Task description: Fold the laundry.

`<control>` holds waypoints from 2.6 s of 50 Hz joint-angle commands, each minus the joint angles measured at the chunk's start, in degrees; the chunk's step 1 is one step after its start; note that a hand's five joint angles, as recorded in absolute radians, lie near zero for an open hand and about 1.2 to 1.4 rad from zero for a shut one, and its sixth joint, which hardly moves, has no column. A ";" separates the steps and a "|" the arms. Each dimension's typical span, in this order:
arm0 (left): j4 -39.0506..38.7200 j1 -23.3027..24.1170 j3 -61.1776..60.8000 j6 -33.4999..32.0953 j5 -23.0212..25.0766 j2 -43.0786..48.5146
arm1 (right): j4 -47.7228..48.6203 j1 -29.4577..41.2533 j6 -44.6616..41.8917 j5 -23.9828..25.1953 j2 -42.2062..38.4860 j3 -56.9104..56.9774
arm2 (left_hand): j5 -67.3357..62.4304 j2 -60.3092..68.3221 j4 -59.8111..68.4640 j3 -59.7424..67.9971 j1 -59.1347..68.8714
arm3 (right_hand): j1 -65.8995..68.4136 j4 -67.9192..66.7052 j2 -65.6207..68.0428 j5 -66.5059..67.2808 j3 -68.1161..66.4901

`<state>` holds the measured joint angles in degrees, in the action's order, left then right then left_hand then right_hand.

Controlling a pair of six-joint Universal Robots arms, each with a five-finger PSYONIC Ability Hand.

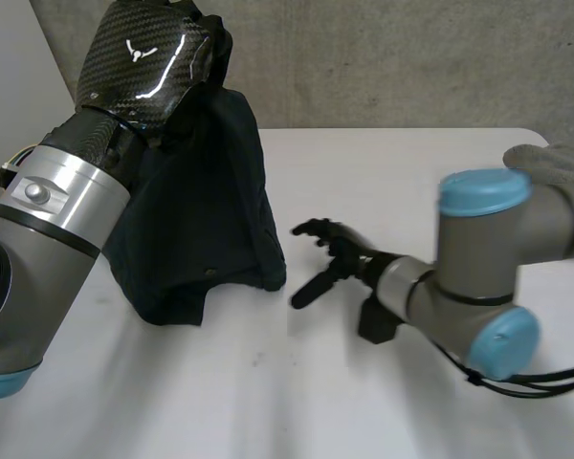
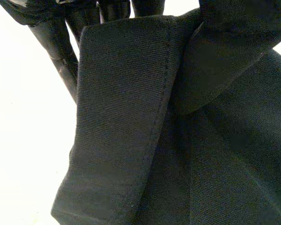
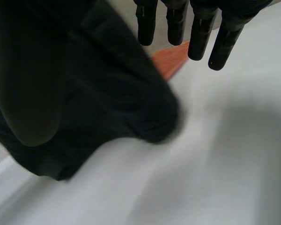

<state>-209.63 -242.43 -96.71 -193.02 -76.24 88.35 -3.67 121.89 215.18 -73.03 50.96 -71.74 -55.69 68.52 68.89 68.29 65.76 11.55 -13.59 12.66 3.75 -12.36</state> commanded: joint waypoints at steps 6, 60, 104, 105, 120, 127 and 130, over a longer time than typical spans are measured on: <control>0.80 0.38 -0.32 0.01 0.04 -0.54 | 5.16 6.87 6.30 -7.03 -11.32 12.41 | -14.31 11.48 11.11 11.71 14.24 | 26.88 -24.84 25.76 24.67 -26.07; 12.68 -1.29 36.31 -9.47 -13.58 36.80 | 2.77 -4.03 -69.73 -14.51 0.80 22.68 | -14.31 11.48 11.11 11.71 14.24 | 68.45 -66.41 67.34 66.25 -67.64; 5.77 2.14 -3.29 -10.36 -12.88 22.96 | 10.37 -4.82 -66.55 -14.69 9.50 -13.69 | -14.31 11.48 11.11 11.71 14.24 | 68.45 -66.41 67.34 66.25 -67.64; 7.99 2.32 -4.00 -10.36 -12.88 21.53 | 8.61 -4.82 -67.17 -13.99 10.03 -14.47 | -14.31 11.48 11.11 11.71 14.24 | 68.45 -66.41 67.34 66.25 -67.64; 47.90 8.03 -14.47 -10.45 -12.70 2.45 | -24.35 -11.14 -90.97 -8.80 34.10 -30.99 | -14.31 11.48 11.11 11.71 14.24 | 68.45 -66.41 67.34 66.25 -67.64; 46.08 9.70 -11.31 -10.36 -12.79 3.06 | -23.50 -13.25 -95.13 -7.75 36.84 -33.82 | -14.31 11.48 11.11 11.71 14.24 | 68.45 -66.41 67.34 66.25 -67.64; 40.02 9.61 -8.68 -10.54 -12.97 5.86 | -19.98 -12.90 -94.16 -7.31 36.05 -33.21 | -14.17 11.34 10.96 11.57 14.09 | 68.45 -66.41 67.34 66.25 -67.64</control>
<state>-160.97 -232.95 -109.79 -203.41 -89.04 90.63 -29.28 108.95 119.97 -81.38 87.86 -105.37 -55.69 68.76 68.93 68.48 65.76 56.87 -68.08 67.52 56.99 -67.99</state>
